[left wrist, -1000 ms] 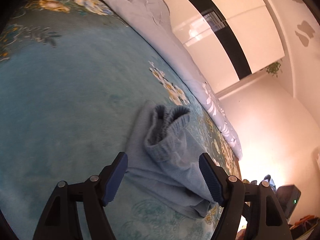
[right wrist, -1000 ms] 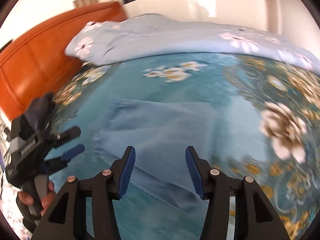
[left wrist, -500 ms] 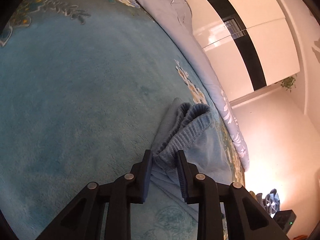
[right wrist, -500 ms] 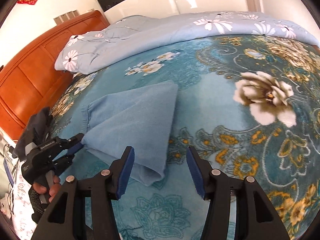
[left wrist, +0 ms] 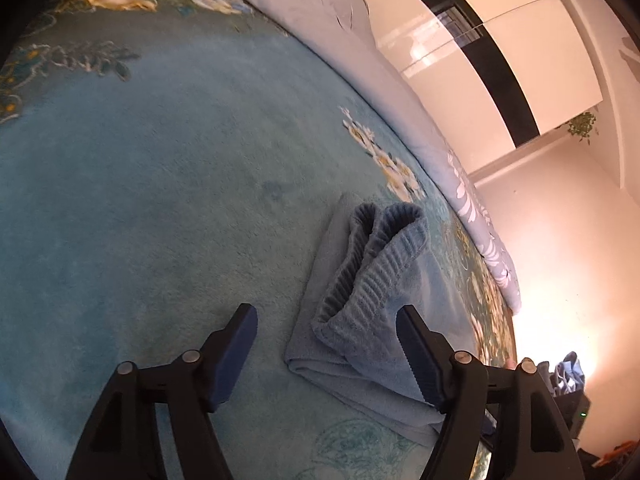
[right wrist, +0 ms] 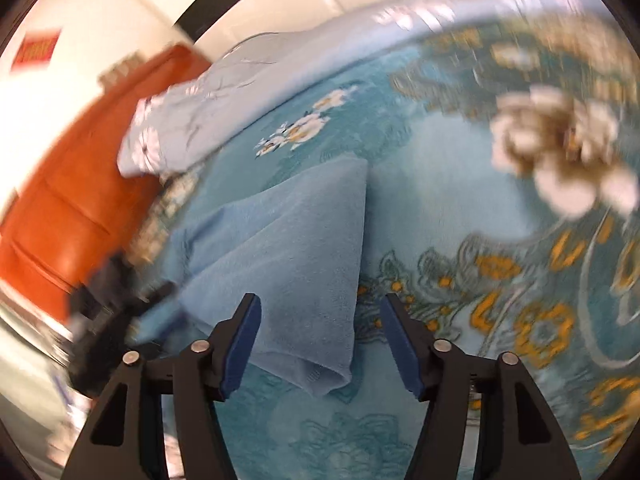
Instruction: Fold clothes
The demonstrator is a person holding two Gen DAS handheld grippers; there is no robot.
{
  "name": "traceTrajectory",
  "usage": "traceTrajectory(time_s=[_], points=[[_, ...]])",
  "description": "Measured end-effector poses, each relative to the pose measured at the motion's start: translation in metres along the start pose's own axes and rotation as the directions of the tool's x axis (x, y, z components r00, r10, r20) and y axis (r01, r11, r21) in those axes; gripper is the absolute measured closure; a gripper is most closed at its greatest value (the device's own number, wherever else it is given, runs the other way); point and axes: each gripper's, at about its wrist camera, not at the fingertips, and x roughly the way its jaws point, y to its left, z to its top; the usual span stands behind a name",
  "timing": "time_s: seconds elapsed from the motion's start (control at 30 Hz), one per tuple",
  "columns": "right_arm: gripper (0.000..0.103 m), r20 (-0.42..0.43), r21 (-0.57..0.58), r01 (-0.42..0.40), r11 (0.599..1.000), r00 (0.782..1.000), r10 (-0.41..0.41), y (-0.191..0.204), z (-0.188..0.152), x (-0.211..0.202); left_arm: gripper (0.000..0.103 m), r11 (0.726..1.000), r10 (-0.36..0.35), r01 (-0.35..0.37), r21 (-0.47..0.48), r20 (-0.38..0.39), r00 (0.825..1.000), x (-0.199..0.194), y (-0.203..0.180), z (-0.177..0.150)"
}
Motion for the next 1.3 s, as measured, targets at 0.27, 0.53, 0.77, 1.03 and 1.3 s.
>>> traceTrajectory(time_s=[0.27,0.53,0.77,1.03,1.3], points=[[0.029,-0.059,0.164,-0.198,0.966,0.976,0.210,-0.026,0.012,0.031,0.015,0.989,-0.082,0.103,0.107,-0.187,0.979,0.027,-0.010,0.025],[0.024,-0.094,0.105,-0.237,0.966,0.965,0.247,-0.014,0.032,0.060,0.001,0.955,-0.057,0.141,0.261,-0.305,0.950,0.050,-0.029,0.033],[0.024,-0.108,0.091,-0.220,0.971,0.967,0.229,-0.011,0.038,0.064,0.001,0.959,-0.123,0.192,0.209,-0.302,0.945,0.052,-0.028,0.032],[0.024,-0.100,0.096,-0.245,0.965,0.962,0.254,-0.012,0.038,0.055,0.006,0.947,-0.101,0.197,0.254,-0.348,0.932,0.051,-0.032,0.029],[0.024,-0.080,0.138,-0.240,0.961,0.964,0.252,-0.024,0.044,0.059,0.007,0.950,-0.178,0.260,0.172,-0.385,0.906,0.052,-0.023,0.036]])
